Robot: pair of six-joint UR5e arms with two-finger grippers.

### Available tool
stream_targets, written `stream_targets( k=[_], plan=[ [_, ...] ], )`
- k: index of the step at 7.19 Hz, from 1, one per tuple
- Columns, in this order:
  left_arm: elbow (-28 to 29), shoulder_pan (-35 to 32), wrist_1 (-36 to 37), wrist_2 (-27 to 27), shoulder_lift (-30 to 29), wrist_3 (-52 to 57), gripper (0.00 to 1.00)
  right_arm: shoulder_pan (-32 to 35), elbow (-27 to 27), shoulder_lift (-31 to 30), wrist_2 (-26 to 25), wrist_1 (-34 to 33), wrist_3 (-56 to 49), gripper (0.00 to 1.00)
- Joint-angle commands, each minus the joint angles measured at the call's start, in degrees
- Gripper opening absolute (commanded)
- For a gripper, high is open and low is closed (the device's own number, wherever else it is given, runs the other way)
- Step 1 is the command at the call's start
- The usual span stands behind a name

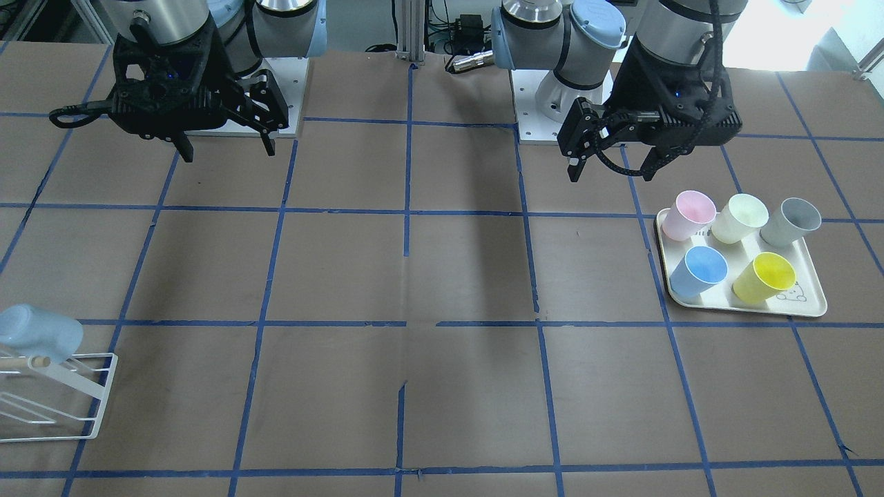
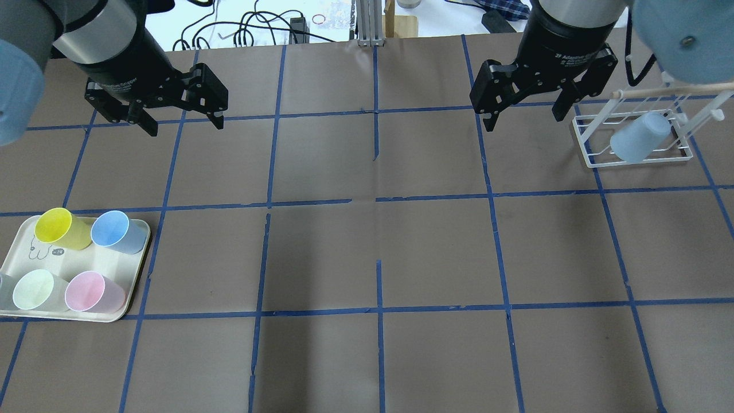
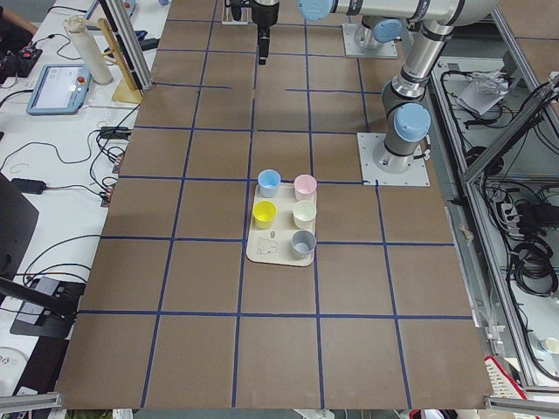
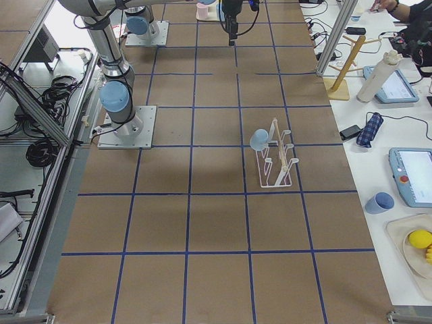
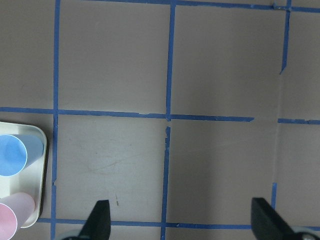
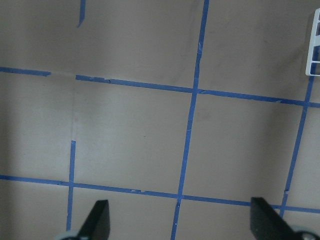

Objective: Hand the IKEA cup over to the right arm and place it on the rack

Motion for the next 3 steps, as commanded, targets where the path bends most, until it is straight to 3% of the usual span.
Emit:
stream_targets(
  k=[1, 3],
  plan=[
    [-0.4, 0.0, 0.1, -0.2, 0.1, 0.0, 1.0, 0.0, -0.1, -0.1, 0.0, 0.1, 0.0, 1.0],
    [-0.4, 0.0, 0.2, -0.5, 0.1, -0.2, 1.0, 0.1, 0.0, -0.1, 0.0, 0.1, 0.0, 1.0]
  ],
)
